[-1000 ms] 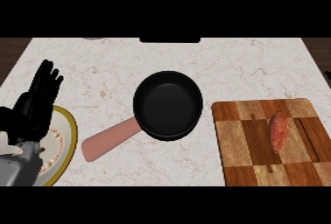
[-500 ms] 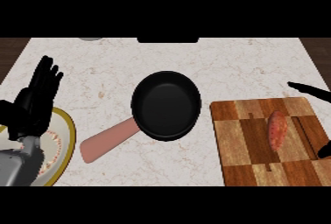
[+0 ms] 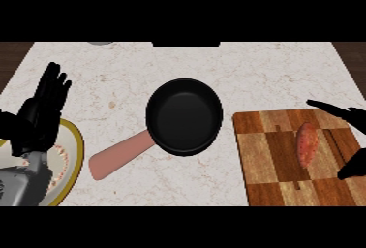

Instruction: Pick the sweet potato from the cutting board and place it in the pot

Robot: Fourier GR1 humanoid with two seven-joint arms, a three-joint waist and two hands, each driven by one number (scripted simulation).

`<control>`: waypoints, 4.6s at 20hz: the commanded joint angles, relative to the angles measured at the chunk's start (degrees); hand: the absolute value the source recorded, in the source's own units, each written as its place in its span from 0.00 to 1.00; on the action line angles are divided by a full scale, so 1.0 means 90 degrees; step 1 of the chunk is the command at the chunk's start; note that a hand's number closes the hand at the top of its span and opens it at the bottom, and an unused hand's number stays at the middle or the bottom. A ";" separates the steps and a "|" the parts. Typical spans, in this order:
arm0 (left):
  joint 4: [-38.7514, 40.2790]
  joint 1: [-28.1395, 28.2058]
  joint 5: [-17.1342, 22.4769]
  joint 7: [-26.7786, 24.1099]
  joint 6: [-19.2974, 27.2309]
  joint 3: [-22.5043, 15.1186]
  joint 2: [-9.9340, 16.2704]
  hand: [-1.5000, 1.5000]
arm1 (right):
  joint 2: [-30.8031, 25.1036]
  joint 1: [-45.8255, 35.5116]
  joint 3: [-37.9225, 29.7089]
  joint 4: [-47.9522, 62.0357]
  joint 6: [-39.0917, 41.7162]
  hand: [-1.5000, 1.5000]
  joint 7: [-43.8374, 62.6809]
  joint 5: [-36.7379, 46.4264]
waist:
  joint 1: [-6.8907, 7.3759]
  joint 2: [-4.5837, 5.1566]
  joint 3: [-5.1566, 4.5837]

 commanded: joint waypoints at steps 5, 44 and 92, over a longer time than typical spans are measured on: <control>-0.0245 0.0100 -0.0062 0.0275 -0.0417 0.0508 0.0048 0.50 | 0.0457 0.0279 -0.0252 -0.0013 -0.0192 0.00 0.0128 0.0791 | -0.0002 -0.0004 0.0001; -0.0046 -0.0023 -0.0841 0.0290 -0.0852 0.0566 -0.0810 0.50 | 0.4514 -0.0379 0.2456 -0.0371 -0.1253 1.00 -0.0265 0.4149 | 0.0217 -0.0223 -0.0065; 0.0005 0.0095 -0.0835 0.0111 -0.0977 0.0823 -0.0911 0.50 | 0.4771 -0.3532 0.3442 -0.0482 -0.5597 1.00 0.6882 0.5031 | 0.0073 0.0026 -0.0002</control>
